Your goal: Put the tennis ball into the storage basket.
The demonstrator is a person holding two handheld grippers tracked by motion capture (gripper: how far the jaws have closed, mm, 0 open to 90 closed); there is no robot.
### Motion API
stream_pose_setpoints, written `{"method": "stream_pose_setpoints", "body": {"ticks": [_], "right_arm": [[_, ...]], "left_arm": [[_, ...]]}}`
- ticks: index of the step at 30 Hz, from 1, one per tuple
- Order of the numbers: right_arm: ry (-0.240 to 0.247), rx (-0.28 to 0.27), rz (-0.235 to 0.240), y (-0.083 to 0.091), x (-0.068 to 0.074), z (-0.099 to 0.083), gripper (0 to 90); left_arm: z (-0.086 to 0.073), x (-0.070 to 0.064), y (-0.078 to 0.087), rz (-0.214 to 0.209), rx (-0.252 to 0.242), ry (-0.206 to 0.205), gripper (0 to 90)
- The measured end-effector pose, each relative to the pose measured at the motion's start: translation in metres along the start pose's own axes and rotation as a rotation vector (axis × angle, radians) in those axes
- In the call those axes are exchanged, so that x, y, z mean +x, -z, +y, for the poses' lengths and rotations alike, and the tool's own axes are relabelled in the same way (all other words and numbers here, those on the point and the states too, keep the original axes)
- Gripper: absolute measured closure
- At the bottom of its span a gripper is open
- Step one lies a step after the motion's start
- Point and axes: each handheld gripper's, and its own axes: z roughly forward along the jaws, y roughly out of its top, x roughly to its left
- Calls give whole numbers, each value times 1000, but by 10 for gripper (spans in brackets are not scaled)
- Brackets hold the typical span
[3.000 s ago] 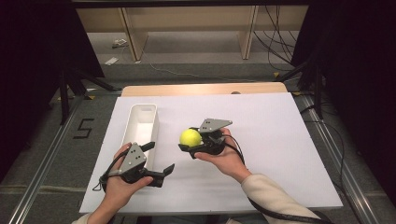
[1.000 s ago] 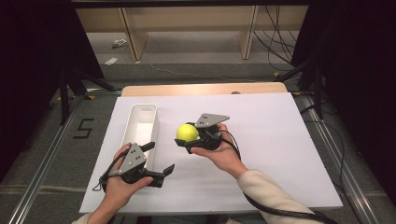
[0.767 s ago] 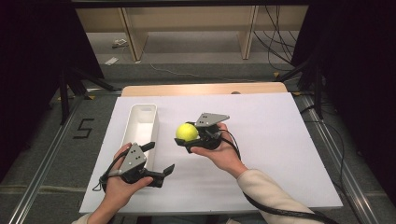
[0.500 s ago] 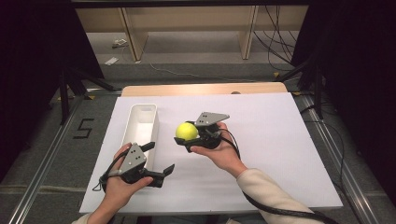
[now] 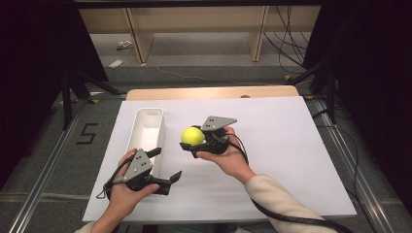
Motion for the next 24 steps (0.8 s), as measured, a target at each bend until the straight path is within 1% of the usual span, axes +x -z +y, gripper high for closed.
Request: {"method": "stream_pose_setpoints", "body": {"ticks": [24], "right_arm": [[-1,-3,10,-6,0,4,266]], "left_arm": [[0,0,0,3,-1,8,9]]}}
